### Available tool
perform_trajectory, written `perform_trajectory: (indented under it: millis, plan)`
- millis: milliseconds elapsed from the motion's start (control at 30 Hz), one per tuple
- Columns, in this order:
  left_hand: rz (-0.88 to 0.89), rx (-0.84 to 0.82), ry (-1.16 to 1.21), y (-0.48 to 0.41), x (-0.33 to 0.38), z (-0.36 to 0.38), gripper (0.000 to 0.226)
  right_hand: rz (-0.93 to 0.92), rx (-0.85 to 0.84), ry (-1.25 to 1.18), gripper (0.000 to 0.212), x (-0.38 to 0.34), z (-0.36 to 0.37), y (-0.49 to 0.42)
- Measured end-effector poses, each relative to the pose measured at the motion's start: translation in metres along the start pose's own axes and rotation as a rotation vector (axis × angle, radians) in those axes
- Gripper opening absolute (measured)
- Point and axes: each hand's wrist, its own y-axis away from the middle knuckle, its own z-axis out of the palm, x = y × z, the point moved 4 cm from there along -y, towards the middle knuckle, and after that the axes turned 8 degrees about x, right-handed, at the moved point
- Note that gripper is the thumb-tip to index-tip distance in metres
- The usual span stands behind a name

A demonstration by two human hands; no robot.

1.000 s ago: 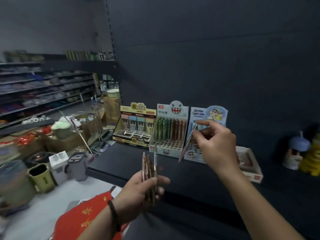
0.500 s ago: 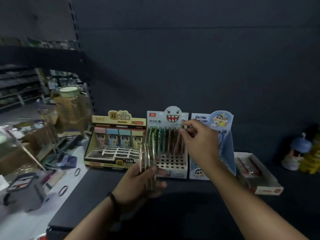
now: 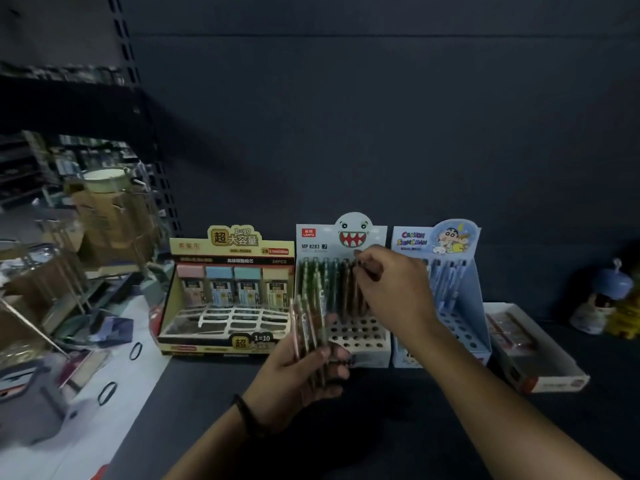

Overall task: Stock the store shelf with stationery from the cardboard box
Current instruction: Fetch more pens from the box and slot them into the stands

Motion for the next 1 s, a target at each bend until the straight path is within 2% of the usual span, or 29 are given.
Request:
perform_trajectory:
  millis: [133, 267, 367, 533, 700, 800, 933, 1000]
  plan:
    - [0.015, -0.013, -0.069, 0.003, 0.000, 0.003, 0.043, -0.066, -0.005, 0.056, 0.016, -0.004, 0.002, 0.000]
    - [0.039, 0.022, -0.102, 0.003, 0.001, 0.000, 0.034, -0.053, 0.010, 0.050, 0.020, -0.003, 0.003, 0.000]
    - [0.063, 0.056, -0.080, 0.002, 0.002, -0.001, 0.029, -0.054, -0.009, 0.056, 0.017, -0.002, 0.007, -0.001]
    - [0.118, 0.102, -0.036, 0.001, 0.005, -0.006, 0.017, 0.011, -0.141, 0.124, 0.016, 0.007, 0.012, 0.007]
    - [0.165, 0.142, 0.011, -0.001, 0.007, -0.009, 0.016, -0.036, -0.121, 0.105, 0.017, -0.003, -0.002, 0.002]
    - [0.182, 0.150, 0.021, -0.005, 0.006, -0.010, 0.021, 0.019, -0.067, -0.082, 0.018, -0.018, -0.011, 0.006]
    - [0.204, 0.149, 0.007, -0.007, 0.005, -0.015, 0.010, 0.097, -0.223, -0.329, 0.028, -0.036, 0.001, 0.012]
    - [0.220, 0.136, -0.015, -0.007, 0.006, -0.016, 0.023, 0.103, -0.246, -0.344, 0.033, -0.041, 0.007, 0.012]
